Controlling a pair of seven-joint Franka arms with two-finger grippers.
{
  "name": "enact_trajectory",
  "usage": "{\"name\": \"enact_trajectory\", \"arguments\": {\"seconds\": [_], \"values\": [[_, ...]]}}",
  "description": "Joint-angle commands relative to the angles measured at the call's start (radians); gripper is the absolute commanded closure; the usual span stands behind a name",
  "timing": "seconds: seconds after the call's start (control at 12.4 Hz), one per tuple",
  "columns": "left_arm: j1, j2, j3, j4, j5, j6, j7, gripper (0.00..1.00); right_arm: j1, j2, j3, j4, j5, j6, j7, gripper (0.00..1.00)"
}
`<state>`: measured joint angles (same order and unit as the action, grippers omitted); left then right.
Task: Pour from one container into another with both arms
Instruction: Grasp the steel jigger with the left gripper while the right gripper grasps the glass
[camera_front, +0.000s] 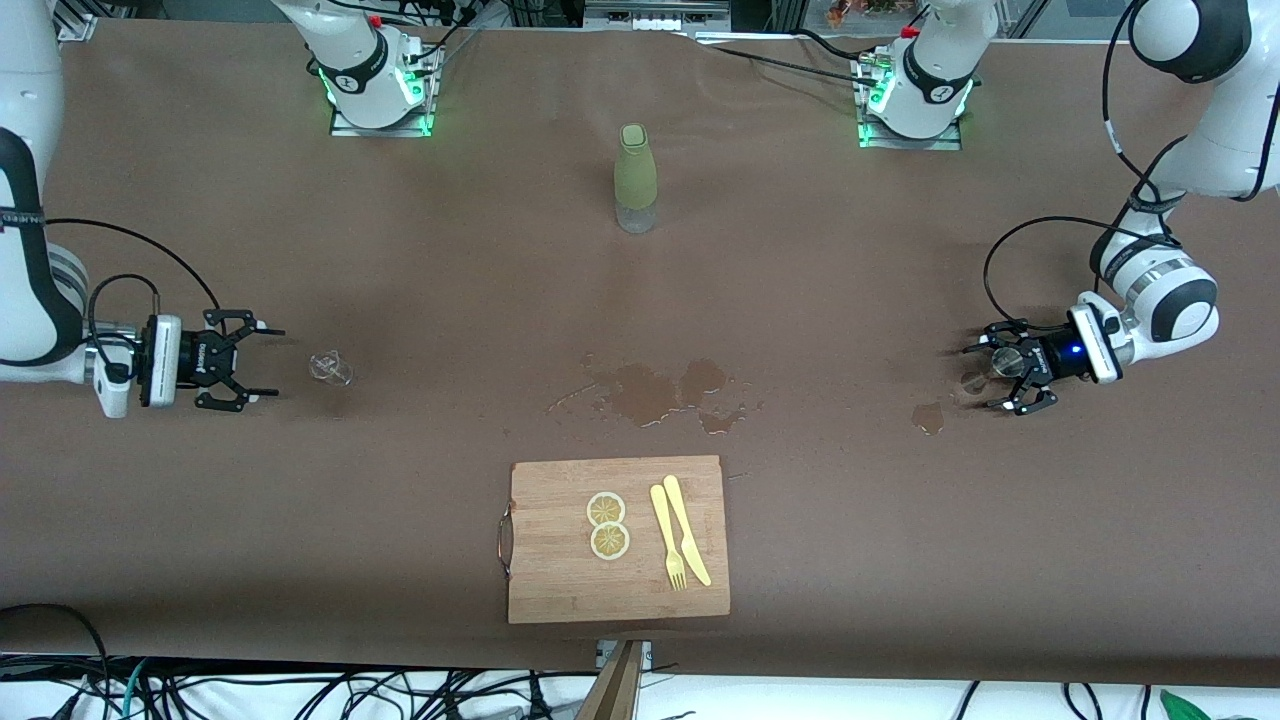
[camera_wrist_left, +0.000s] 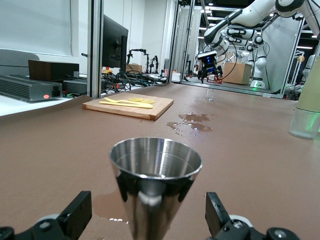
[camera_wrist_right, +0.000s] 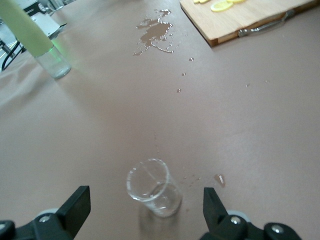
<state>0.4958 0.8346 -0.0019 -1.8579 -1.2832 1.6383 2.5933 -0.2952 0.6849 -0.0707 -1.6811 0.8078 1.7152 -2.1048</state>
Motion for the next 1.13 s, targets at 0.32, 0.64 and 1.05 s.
{"name": "enact_trajectory", "arguments": {"seconds": [0.32, 0.64, 1.05], "values": [[-0.013, 0.018, 0.01, 0.029, -0.036, -0.017, 0.054, 0.53, -0.016, 0.157, 0.011, 0.075, 0.048, -0.02, -0.276, 0.0], [-0.013, 0.02, 0.01, 0.032, -0.036, -0.015, 0.054, 0.83, -0.012, 0.189, 0.023, 0.075, 0.047, -0.026, -0.297, 0.0], [-0.013, 0.026, 0.003, 0.045, -0.045, -0.02, 0.053, 1.0, 0.002, 0.191, 0.032, 0.075, 0.048, -0.025, -0.294, 0.01]]}}
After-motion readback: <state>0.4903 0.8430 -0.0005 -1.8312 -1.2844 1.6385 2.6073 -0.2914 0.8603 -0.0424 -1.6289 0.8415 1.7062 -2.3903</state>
